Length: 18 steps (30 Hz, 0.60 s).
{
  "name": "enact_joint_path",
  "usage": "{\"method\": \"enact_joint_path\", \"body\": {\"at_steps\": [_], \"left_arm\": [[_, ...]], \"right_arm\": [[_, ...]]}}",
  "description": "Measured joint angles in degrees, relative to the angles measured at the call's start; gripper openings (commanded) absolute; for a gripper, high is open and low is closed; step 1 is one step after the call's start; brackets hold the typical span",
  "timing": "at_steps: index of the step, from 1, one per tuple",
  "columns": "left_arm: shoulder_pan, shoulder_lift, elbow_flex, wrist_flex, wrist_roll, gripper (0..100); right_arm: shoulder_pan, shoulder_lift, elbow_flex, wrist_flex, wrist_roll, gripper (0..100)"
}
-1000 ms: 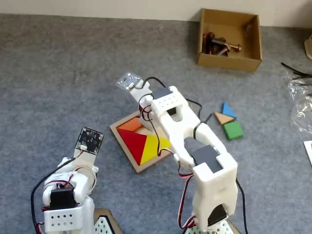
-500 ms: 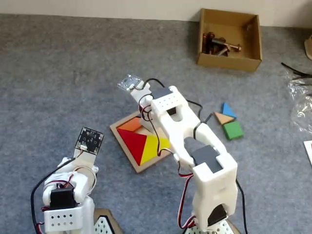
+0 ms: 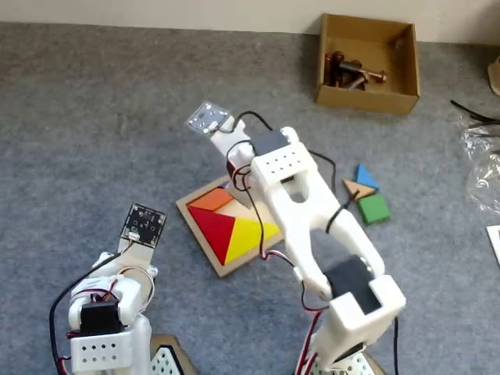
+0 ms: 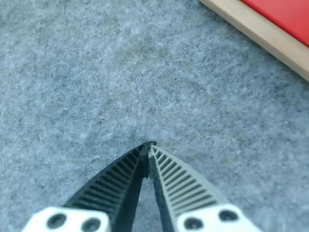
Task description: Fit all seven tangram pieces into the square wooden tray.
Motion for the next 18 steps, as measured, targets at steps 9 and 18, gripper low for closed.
{"method": "enact_joint_path", "body": {"at_steps": [9,18], "left_arm": [[0.00,0.00,0.00,0.00,0.00,1],[0.00,0.00,0.00,0.00,0.00,1]], "right_arm": [[14.77,-6.68,0.00,1.58,0.00,0.7],[29.89,-6.86,0.00,1.76,0.00,0.9]]}}
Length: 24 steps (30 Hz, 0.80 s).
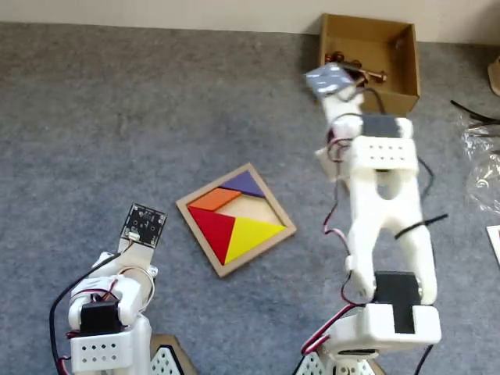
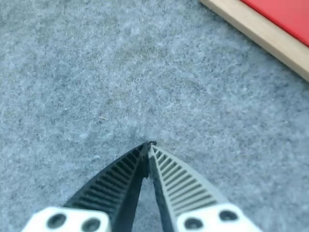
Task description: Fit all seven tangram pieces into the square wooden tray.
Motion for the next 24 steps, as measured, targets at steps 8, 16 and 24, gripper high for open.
{"method": "enact_joint_path", "body": {"at_steps": [8,16,24], "left_arm": [[0.00,0.00,0.00,0.00,0.00,1],[0.00,0.00,0.00,0.00,0.00,1],[0.00,0.00,0.00,0.00,0.00,1]], "right_arm": [[13.27,0.00,0.00,0.00,7.82,0.9],[17.49,-0.09,8.35,-4.48,8.09,0.9],[17.14,0.00,14.68,-6.95,8.09,0.5]]}}
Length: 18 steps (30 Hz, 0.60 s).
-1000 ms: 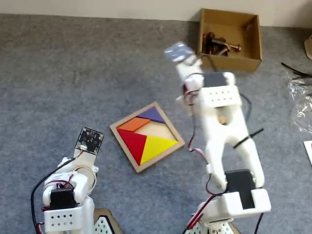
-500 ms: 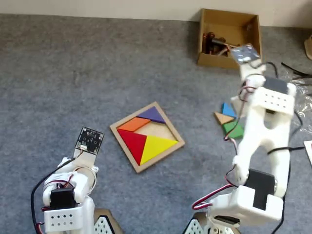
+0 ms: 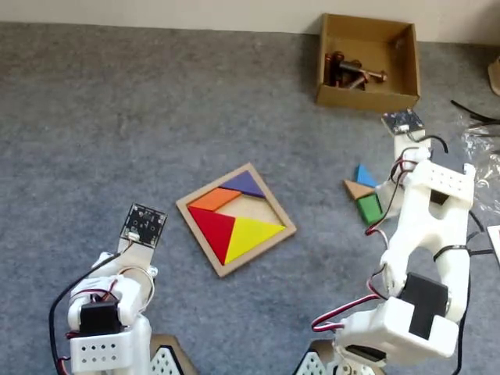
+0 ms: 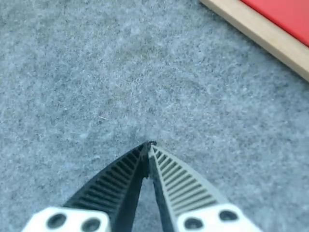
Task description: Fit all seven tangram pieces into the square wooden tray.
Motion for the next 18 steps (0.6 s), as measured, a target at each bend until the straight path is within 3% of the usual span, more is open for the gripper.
{"method": "enact_joint_path", "body": {"at_steps": [10,15,18], "left_arm": [[0.00,0.00,0.00,0.00,0.00,1],[0.00,0.00,0.00,0.00,0.00,1],[0.00,0.00,0.00,0.00,0.00,1]], "right_arm": [[-0.44,0.00,0.18,-0.09,0.00,1.0],[-0.62,0.00,0.18,-0.26,-8.44,1.0],[-2.99,0.00,0.18,-0.26,-9.41,1.0]]}}
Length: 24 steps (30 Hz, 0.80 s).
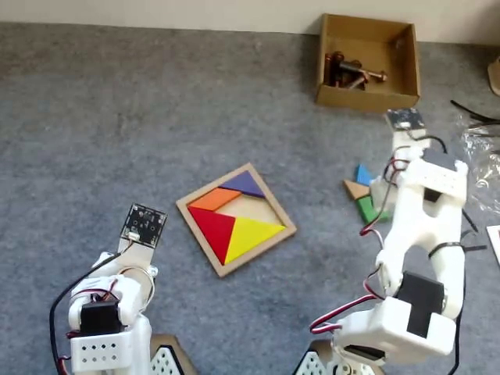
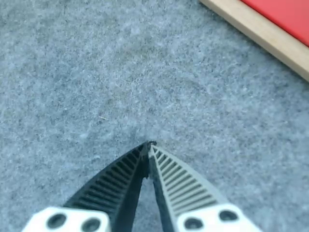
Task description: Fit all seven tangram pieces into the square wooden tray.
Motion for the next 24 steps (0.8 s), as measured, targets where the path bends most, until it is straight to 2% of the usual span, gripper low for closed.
{"method": "enact_joint_path", "body": {"at_steps": [6,11,18,24], "left_arm": [[0.00,0.00,0.00,0.00,0.00,1],[0.00,0.00,0.00,0.00,0.00,1],[0.00,0.00,0.00,0.00,0.00,1],[0.00,0.00,0.00,0.00,0.00,1]], "right_arm": [[-3.25,0.00,0.00,0.00,3.08,1.1],[-3.16,0.00,0.00,0.00,10.11,1.7],[-3.16,0.00,0.00,0.00,16.53,19.7],[-0.44,0.00,0.00,-0.09,17.23,21.0]]}}
